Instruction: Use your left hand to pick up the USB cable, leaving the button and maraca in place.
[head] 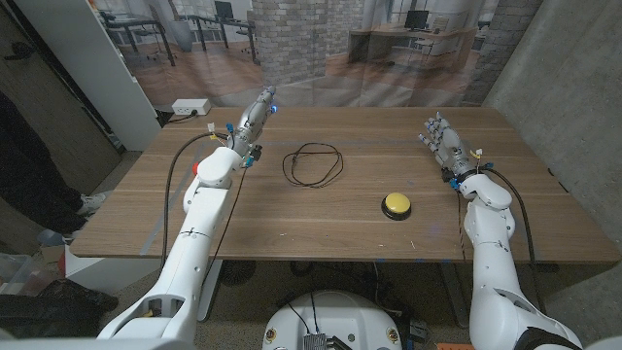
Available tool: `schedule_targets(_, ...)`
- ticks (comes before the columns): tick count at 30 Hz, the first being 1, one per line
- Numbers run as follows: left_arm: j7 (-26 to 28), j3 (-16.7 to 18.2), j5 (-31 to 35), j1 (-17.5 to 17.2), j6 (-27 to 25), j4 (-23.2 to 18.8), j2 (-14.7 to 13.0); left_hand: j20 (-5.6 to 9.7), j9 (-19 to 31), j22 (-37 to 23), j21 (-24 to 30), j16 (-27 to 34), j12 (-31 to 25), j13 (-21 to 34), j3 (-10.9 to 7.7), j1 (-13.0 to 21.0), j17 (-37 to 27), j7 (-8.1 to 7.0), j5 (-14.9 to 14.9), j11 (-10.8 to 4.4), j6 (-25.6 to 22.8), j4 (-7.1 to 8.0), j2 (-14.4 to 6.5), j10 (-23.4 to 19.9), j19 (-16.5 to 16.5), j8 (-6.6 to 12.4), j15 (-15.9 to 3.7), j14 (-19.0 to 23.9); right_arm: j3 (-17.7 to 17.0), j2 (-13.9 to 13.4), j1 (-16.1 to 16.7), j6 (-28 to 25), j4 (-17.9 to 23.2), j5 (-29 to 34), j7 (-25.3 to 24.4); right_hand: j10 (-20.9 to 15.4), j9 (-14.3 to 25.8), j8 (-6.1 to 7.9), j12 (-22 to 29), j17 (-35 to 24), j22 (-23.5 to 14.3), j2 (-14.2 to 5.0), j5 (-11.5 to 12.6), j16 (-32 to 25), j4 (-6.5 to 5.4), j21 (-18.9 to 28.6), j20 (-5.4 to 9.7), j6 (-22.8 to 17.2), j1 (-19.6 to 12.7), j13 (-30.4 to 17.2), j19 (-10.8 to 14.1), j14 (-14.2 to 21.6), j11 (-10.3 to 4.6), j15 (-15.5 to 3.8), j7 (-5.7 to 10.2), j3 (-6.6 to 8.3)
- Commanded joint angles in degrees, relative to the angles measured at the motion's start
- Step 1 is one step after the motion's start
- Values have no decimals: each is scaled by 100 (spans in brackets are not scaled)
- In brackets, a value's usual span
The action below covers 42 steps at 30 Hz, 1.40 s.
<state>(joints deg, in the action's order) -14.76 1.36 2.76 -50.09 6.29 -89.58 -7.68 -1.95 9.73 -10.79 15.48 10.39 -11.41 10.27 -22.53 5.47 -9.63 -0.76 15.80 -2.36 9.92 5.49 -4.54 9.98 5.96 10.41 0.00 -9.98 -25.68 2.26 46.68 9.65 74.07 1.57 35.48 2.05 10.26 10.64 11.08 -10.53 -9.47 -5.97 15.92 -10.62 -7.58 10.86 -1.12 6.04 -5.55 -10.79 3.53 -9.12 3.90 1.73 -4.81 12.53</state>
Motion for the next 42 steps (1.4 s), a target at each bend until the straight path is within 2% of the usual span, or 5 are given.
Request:
schedule_targets(1, 43, -20, 1022, -109, -492, -641, -129, -73, 18, -10, 11, 57, -30, 26, -17, 93, -19, -17, -29, -65, 446, -81, 25, 336, -50, 47, 39, -246, -271, 223, 49, 28, 158, 116, 167, -13, 29, 35, 45, -26, -31, -26, 28, -44, 4, 31, -3, 38, -15, -17, 38, -12, 31, 10, -39, 20)
schedule_targets(13, -196, -116, 1589, -87, -1304, -1175, -351, -251, 24, -10, 35, 74, -36, 27, -27, 318, -27, 53, -79, -15, 402, -301, 124, 273, -232, 43, 107, -43, -342, 288, 80, 51, 191, 124, 229, -15, 29, 33, 42, -26, -31, -11, 27, -44, 6, 29, -4, 41, -10, -17, 39, -5, 36, 18, -43, 11)
schedule_targets(31, -570, -335, 2243, 244, -1892, -1361, -757, -213, 30, -11, 66, 95, -104, 34, -40, 601, -33, 95, -142, 27, 243, -570, 225, 19, -458, 81, 127, 223, -393, 318, 69, 82, 141, 130, 243, -36, 28, 34, 43, -25, -31, 31, 25, -46, 14, 29, -21, 37, 3, -18, 49, 15, 52, 35, -47, -14)
schedule_targets(37, -817, -510, 2585, 416, -2250, -1464, -949, -293, 34, -14, 94, 131, -160, 40, -15, 734, -40, 141, -191, 76, 82, -716, 322, -203, -617, 112, 131, 451, -406, 314, 46, 105, 91, 132, 232, -30, 28, 30, 37, -25, -31, 46, 25, -39, 16, 23, -25, 45, 12, -18, 36, 3, 57, 44, -50, -27)
schedule_targets(42, -992, -627, 2815, 553, -2573, -1539, -1029, -410, 38, -22, 135, 174, -215, 48, 1, 855, -49, 237, -230, 212, -65, -841, 388, -437, -797, 127, 203, 727, -416, 301, 16, 120, 31, 133, 225, -40, 28, 35, 39, -25, -31, 51, 26, -43, 18, 27, -22, 33, 15, -18, 50, 15, 63, 44, -49, -32)
